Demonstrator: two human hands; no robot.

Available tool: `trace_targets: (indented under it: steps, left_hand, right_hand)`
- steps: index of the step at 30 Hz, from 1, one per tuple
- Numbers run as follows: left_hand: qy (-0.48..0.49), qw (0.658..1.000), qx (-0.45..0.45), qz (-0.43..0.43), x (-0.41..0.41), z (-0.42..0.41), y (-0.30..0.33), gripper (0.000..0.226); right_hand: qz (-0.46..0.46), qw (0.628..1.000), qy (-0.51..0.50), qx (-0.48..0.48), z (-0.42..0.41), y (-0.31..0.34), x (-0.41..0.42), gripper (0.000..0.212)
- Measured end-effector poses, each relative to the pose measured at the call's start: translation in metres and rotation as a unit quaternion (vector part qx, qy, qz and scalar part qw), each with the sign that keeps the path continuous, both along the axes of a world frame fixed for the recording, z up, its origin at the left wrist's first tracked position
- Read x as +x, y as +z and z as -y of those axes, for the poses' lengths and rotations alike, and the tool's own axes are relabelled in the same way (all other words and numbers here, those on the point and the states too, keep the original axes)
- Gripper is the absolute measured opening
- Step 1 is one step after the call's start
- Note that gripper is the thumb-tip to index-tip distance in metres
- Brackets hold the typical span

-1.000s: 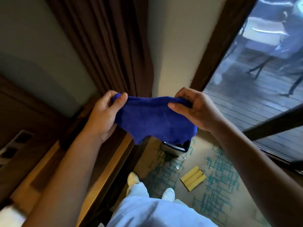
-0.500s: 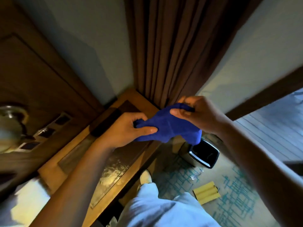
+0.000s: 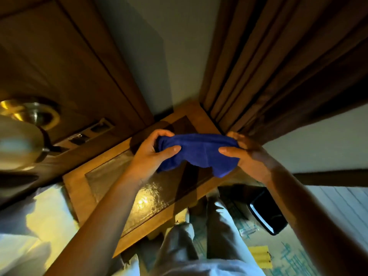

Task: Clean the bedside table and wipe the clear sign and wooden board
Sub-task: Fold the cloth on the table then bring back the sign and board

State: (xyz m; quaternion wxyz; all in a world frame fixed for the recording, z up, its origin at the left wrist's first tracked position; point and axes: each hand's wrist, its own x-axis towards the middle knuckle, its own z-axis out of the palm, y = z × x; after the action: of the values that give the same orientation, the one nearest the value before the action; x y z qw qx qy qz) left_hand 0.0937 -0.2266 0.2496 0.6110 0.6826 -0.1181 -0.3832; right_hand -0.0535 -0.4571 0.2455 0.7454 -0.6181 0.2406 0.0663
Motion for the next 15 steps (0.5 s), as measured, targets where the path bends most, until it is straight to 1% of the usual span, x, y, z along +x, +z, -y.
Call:
trace_targets:
  steps: [1,2,3,5,6,7,8,9,10,12,13,15]
  left_hand:
    - [0.018,1.0,0.019,-0.004,0.002,0.003,-0.012,0.046]
    - [0.022,0.999,0.035,-0.015,0.003,0.005,-0.024,0.054]
    - [0.008,0.998,0.046,-0.034,0.005,0.007,-0.036,0.061]
    - [-0.063,0.994,0.072,-0.056,0.005,0.015,-0.061,0.07]
    - [-0.09,0.99,0.095,-0.051,0.006,0.021,-0.073,0.071]
    - [-0.095,0.988,0.11,-0.045,0.008,0.029,-0.084,0.069]
    - [-0.08,0.989,0.113,-0.047,0.01,0.037,-0.098,0.064]
    - [-0.051,0.991,0.109,-0.061,0.013,0.045,-0.11,0.057]
    - [-0.014,0.991,0.102,-0.086,0.016,0.053,-0.123,0.052]
    - [0.05,0.985,0.1,-0.134,0.02,0.067,-0.147,0.045]
    - [0.073,0.982,0.104,-0.141,0.022,0.073,-0.16,0.044]
    - [0.084,0.982,0.114,-0.126,0.026,0.084,-0.182,0.048]
  right_hand:
    - [-0.002,1.0,-0.016,0.026,0.004,-0.014,0.008,0.032]
    - [-0.007,0.999,-0.022,0.032,0.009,-0.028,0.016,0.041]
    - [-0.019,0.999,-0.025,0.033,0.015,-0.042,0.024,0.045]
    - [-0.052,0.998,-0.033,0.029,0.027,-0.07,0.036,0.05]
    - [-0.068,0.997,-0.033,0.029,0.033,-0.083,0.04,0.056]
    - [-0.081,0.996,-0.032,0.026,0.04,-0.095,0.045,0.063]
    - [-0.088,0.995,-0.033,0.018,0.048,-0.106,0.049,0.071]
    - [-0.093,0.995,-0.036,0.009,0.055,-0.115,0.053,0.074]
    - [-0.099,0.994,-0.039,-0.007,0.065,-0.125,0.057,0.069]
    - [-0.119,0.991,-0.036,-0.042,0.082,-0.144,0.065,0.043]
    - [-0.133,0.989,-0.027,-0.061,0.091,-0.155,0.068,0.033]
    - [-0.141,0.985,0.006,-0.097,0.103,-0.175,0.076,0.023]
